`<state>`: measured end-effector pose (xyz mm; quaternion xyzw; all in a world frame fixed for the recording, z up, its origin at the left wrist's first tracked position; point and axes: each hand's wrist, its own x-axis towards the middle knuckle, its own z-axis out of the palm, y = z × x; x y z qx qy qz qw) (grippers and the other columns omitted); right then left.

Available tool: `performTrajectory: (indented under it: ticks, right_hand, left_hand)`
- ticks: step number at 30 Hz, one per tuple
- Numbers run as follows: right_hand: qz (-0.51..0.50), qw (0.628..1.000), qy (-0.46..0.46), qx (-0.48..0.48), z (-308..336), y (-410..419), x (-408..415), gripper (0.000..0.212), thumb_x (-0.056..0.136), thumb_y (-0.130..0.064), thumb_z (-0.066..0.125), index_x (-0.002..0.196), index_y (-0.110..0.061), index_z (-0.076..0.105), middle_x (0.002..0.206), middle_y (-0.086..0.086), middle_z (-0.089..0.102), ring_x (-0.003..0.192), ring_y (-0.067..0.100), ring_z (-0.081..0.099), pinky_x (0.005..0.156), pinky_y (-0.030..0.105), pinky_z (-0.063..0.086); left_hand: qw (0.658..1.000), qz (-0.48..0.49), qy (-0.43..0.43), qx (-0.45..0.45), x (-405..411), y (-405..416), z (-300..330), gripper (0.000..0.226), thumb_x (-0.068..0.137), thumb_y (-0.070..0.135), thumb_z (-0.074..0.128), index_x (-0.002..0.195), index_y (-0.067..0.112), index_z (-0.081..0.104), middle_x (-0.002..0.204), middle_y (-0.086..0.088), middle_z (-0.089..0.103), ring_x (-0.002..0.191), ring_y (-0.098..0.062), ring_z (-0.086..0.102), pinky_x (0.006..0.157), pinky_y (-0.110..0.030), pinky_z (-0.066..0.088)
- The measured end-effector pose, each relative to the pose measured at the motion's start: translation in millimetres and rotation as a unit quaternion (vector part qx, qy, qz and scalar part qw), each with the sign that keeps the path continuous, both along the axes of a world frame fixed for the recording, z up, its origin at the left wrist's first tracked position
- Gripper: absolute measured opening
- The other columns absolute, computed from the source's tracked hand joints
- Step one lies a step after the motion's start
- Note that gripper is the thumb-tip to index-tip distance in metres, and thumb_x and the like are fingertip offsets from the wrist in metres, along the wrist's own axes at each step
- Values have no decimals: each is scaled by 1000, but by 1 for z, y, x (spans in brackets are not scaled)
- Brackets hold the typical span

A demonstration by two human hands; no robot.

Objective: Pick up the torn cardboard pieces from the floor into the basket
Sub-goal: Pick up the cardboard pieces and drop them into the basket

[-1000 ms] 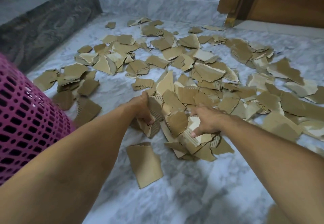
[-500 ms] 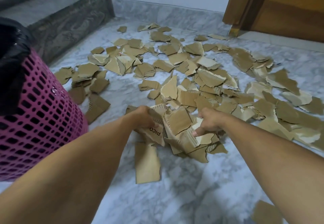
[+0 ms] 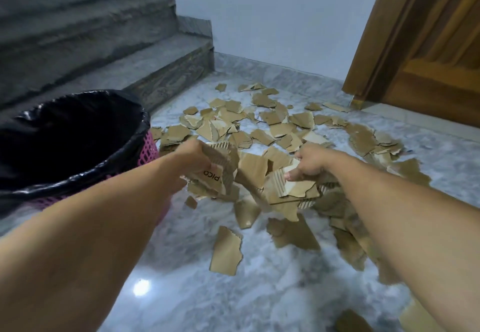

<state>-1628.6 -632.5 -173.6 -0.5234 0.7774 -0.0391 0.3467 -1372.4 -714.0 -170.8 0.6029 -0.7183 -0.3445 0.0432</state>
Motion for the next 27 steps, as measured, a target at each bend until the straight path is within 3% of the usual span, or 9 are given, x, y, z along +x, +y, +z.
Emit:
performTrajectory:
  ticks: [2, 4, 7, 10, 14, 18, 20, 23, 27]
  right_hand:
    - [7, 1000, -10, -16, 32, -3, 9, 61, 79, -32, 80, 124, 3, 58, 105, 11, 65, 85, 21, 62, 59, 20, 44]
    - [16, 999, -7, -28, 57, -7, 19, 49, 78, -29, 81, 110, 2, 61, 101, 12, 68, 67, 14, 58, 52, 21, 43]
    - [35, 997, 19, -60, 87, -17, 36, 45, 71, -38, 85, 96, -5, 69, 96, 10, 71, 68, 17, 60, 59, 25, 45]
    - [36, 995, -1, -90, 122, -25, 61, 45, 66, -38, 89, 91, -9, 66, 96, 10, 68, 70, 17, 58, 60, 26, 44]
    - [24, 991, -47, -123, 168, -36, 97, 39, 69, -31, 88, 82, -5, 63, 76, 6, 64, 60, 17, 57, 52, 23, 41]
    - [51, 988, -59, -135, 196, -65, 147, 46, 68, -32, 89, 95, -2, 67, 79, 7, 66, 65, 20, 60, 59, 25, 46]
    - [60, 988, -61, -128, 201, -81, 172, 43, 68, -32, 89, 90, -2, 66, 81, 7, 67, 66, 21, 62, 62, 28, 49]
    - [77, 987, -62, -124, 203, -102, 217, 38, 73, -31, 86, 75, -5, 59, 71, 6, 61, 59, 19, 57, 53, 27, 44]
    - [114, 987, -46, -103, 185, -139, 278, 45, 81, -36, 78, 100, -2, 58, 92, 12, 63, 78, 27, 59, 71, 34, 47]
  left_hand:
    - [999, 21, -4, -29, 13, 6, 33, 27, 84, 13, 70, 102, 34, 67, 76, 7, 60, 69, -11, 62, 61, -24, 54]
    - [998, 43, -7, -54, 25, 12, 61, 25, 84, 15, 71, 91, 38, 64, 75, 7, 61, 69, -11, 62, 61, -24, 53]
    - [993, 80, -4, -85, 46, 22, 98, 16, 82, 17, 72, 85, 32, 66, 75, 6, 64, 71, -12, 62, 64, -24, 52]
    - [987, 127, 0, -101, 78, 31, 140, 12, 81, 21, 75, 84, 26, 65, 75, 6, 64, 65, -9, 61, 52, -21, 47]
    - [976, 181, -14, -120, 125, 30, 181, 19, 80, 28, 77, 93, 19, 67, 82, 2, 67, 64, -9, 61, 48, -21, 43]
    - [967, 213, -29, -136, 172, 16, 202, 31, 76, 31, 79, 96, 14, 63, 83, -1, 66, 66, -15, 60, 54, -24, 45]
    - [964, 228, -29, -133, 192, 6, 204, 29, 77, 29, 78, 98, 13, 64, 86, -1, 67, 72, -17, 62, 60, -26, 49]
    - [959, 251, -33, -127, 224, -13, 196, 24, 80, 25, 75, 96, 11, 64, 79, 0, 65, 69, -17, 61, 53, -25, 46]
    - [952, 284, -47, -101, 264, -41, 162, 28, 79, 27, 76, 97, 9, 64, 86, -4, 68, 81, -20, 65, 68, -30, 54]
